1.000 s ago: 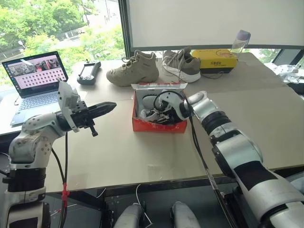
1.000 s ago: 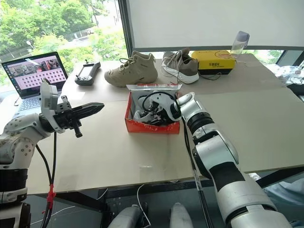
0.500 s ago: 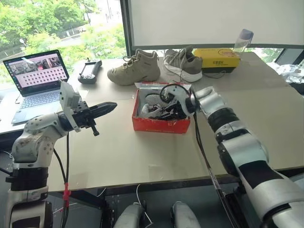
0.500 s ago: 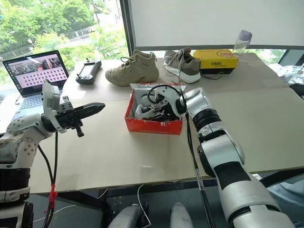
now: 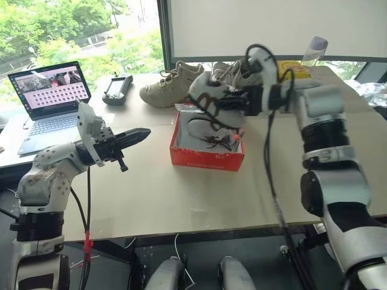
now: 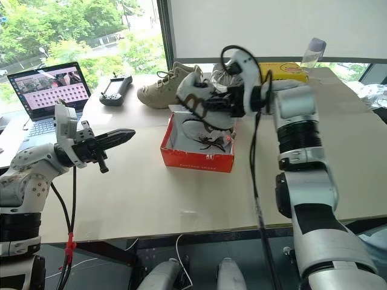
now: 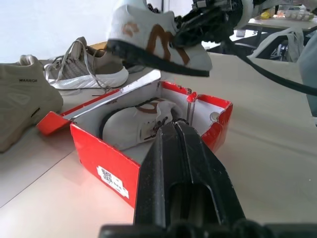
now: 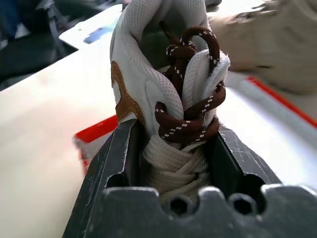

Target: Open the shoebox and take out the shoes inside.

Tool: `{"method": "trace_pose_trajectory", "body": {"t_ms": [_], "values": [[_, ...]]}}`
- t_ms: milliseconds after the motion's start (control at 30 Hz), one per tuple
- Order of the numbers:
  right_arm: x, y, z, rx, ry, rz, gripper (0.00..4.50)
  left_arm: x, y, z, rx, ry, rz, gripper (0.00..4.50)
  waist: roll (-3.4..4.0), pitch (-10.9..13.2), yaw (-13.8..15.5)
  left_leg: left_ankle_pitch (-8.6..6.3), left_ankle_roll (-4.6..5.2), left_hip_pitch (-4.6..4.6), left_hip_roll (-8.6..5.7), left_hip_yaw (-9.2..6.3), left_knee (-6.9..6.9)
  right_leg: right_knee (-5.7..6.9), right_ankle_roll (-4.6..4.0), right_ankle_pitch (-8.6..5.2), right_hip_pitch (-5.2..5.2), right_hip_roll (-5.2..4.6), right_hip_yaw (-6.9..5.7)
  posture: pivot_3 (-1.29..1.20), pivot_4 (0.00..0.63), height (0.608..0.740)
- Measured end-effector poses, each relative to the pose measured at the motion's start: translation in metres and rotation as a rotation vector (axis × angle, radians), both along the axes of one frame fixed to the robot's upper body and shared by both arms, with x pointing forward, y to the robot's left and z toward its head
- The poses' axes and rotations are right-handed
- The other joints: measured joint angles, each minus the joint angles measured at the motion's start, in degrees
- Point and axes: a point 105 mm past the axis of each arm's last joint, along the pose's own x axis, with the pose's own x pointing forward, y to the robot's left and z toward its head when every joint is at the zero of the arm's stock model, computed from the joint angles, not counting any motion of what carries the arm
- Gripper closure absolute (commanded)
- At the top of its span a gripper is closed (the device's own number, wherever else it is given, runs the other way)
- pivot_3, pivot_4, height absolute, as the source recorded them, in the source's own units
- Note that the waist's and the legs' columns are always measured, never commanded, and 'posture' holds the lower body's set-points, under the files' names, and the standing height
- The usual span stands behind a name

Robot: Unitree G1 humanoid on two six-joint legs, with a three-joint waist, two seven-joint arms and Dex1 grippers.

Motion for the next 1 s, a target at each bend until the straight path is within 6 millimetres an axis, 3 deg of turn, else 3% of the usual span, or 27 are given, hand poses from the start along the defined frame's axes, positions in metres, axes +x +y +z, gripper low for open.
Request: {"method": "trace_pose_trajectory", "body": {"t_ms": [133, 300, 400, 467, 600, 833, 867, 933, 1000], "values": [[0.004, -0.030, 0.012, 0.023, -0.041, -0.143, 2.34, 0.001, -0.002, 0.005, -0.006, -0.015, -0.008, 4.50, -0.01, 0.01, 0.06, 0.00, 0.00, -0.03, 0.01, 0.01, 0.00, 0.00, -0.02, -0.01, -0.02, -0.01, 0.00, 0.00, 0.150, 0.732], [0.015, -0.123, 0.014, -0.092, -0.109, -0.618, 2.34, 0.002, -0.005, 0.005, -0.016, -0.016, -0.020, 4.50, -0.04, 0.04, 0.41, 0.00, 0.01, -0.08, -0.01, 0.06, 0.00, -0.06, -0.02, -0.03, -0.02, -0.07, -0.01, 0.00, 0.150, 0.732], [0.019, -0.156, -0.007, -0.250, -0.106, -0.805, 2.34, 0.003, -0.005, 0.005, -0.021, -0.012, -0.024, 4.50, -0.08, 0.06, -0.14, 0.01, 0.01, -0.08, 0.03, 0.11, 0.01, -0.08, -0.03, -0.02, -0.01, -0.06, 0.01, 0.00, 0.150, 0.732], [0.019, -0.173, -0.035, -0.380, -0.060, -0.883, 2.34, 0.003, -0.008, 0.009, -0.025, -0.024, -0.036, 4.50, -0.09, 0.07, -0.45, 0.02, 0.03, -0.06, 0.04, 0.14, 0.02, -0.06, -0.04, -0.02, 0.01, -0.05, 0.02, 0.00, 0.150, 0.732], [0.015, -0.190, -0.087, -0.514, 0.056, -0.947, 2.34, 0.003, -0.008, 0.009, -0.025, -0.027, -0.041, 4.50, -0.01, 0.19, -0.68, 0.05, 0.06, -0.04, 0.05, 0.16, 0.04, -0.03, -0.05, -0.02, 0.02, -0.02, 0.04, 0.00, 0.150, 0.732], [0.008, -0.201, -0.125, -0.563, 0.121, -0.972, 2.34, 0.003, -0.009, 0.009, -0.030, -0.027, -0.044, 4.50, 0.04, 0.33, -0.68, 0.07, 0.10, 0.03, 0.03, 0.17, 0.15, -0.04, 0.00, -0.01, 0.19, 0.03, 0.03, 0.00, 0.150, 0.732], [0.006, -0.203, -0.131, -0.570, 0.138, -0.975, 1.80, 0.003, -0.009, 0.009, -0.030, -0.027, -0.044, 4.50, 0.04, 0.33, -0.62, 0.07, 0.10, 0.03, 0.02, 0.17, 0.15, -0.04, 0.01, 0.00, 0.19, 0.03, 0.03, 0.00, 0.150, 0.732], [0.005, -0.203, -0.133, -0.555, 0.142, -0.977, 1.41, 0.003, -0.009, 0.009, -0.030, -0.027, -0.044, 4.50, 0.03, 0.34, -0.52, 0.08, 0.11, 0.06, 0.03, 0.17, 0.19, -0.02, 0.04, 0.02, 0.23, 0.05, 0.03, 0.00, 0.150, 0.732], [0.006, -0.203, -0.133, -0.542, 0.141, -0.974, 0.59, 0.002, -0.010, 0.010, -0.029, -0.030, -0.045, 4.50, 0.03, 0.34, -0.64, 0.07, 0.10, 0.10, 0.04, 0.17, 0.21, -0.02, 0.05, 0.02, 0.28, 0.04, 0.04, 0.00, 0.150, 0.732]]}}
